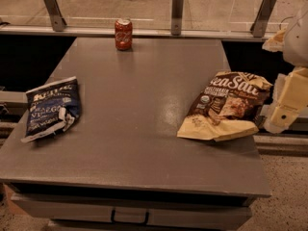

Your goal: Move brown chip bag near coke can

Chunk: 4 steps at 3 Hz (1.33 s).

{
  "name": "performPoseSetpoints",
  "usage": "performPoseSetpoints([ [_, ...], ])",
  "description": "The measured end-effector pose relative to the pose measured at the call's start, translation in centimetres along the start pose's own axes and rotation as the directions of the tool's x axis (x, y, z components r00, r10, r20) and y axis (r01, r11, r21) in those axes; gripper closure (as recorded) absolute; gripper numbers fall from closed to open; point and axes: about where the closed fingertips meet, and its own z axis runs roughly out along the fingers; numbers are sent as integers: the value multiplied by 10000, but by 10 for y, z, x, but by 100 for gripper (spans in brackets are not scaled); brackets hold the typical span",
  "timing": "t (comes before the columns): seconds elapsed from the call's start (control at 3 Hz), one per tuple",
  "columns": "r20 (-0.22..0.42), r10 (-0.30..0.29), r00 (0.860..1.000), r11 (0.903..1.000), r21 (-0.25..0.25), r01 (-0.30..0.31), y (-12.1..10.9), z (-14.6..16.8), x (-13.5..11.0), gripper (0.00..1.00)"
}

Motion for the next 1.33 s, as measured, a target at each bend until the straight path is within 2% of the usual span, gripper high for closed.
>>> performPoseSetpoints([
  [0.33, 1, 0, 10000, 10000, 2, 0, 0, 0, 0, 0],
  [0.67, 403, 143, 9991, 9998, 98, -147, -20, 17, -2, 0],
  [1.0, 968, 567, 9937, 9982, 116, -581, -54, 50, -7, 0],
  [1.33, 1294, 1402, 9816, 9901, -234, -1384, -79, 95, -9, 0],
])
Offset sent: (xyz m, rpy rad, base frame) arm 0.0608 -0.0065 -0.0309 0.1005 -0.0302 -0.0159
